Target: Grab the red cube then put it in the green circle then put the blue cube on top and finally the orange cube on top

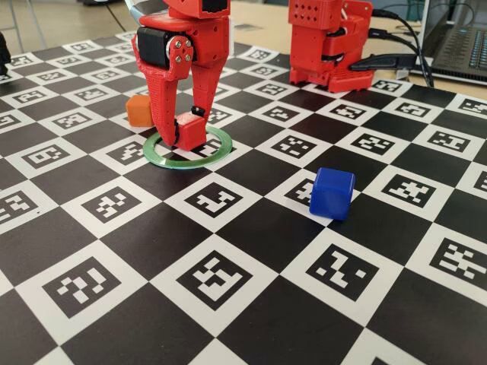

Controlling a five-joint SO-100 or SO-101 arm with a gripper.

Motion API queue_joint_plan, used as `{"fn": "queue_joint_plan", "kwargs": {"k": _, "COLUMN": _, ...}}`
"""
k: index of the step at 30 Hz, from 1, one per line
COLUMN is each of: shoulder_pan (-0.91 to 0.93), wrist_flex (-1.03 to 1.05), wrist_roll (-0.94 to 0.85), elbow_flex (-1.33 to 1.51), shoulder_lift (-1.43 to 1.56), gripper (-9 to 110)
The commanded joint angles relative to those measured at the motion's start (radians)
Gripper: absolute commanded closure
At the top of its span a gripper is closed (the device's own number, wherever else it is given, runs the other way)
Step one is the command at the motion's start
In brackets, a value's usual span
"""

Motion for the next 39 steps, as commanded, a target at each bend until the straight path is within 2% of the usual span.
{"fn": "queue_joint_plan", "kwargs": {"k": 1, "shoulder_pan": -0.003, "wrist_flex": -0.012, "wrist_roll": 0.009, "elbow_flex": -0.041, "shoulder_lift": 0.017, "gripper": 87}}
{"fn": "queue_joint_plan", "kwargs": {"k": 7, "shoulder_pan": -0.002, "wrist_flex": -0.015, "wrist_roll": 0.014, "elbow_flex": -0.035, "shoulder_lift": 0.023, "gripper": 68}}
{"fn": "queue_joint_plan", "kwargs": {"k": 13, "shoulder_pan": 0.000, "wrist_flex": -0.018, "wrist_roll": 0.018, "elbow_flex": -0.032, "shoulder_lift": 0.029, "gripper": 61}}
{"fn": "queue_joint_plan", "kwargs": {"k": 27, "shoulder_pan": 0.018, "wrist_flex": -0.018, "wrist_roll": 0.018, "elbow_flex": 0.002, "shoulder_lift": 0.092, "gripper": 58}}
{"fn": "queue_joint_plan", "kwargs": {"k": 39, "shoulder_pan": 0.067, "wrist_flex": 0.189, "wrist_roll": -0.043, "elbow_flex": -0.051, "shoulder_lift": 0.296, "gripper": 58}}
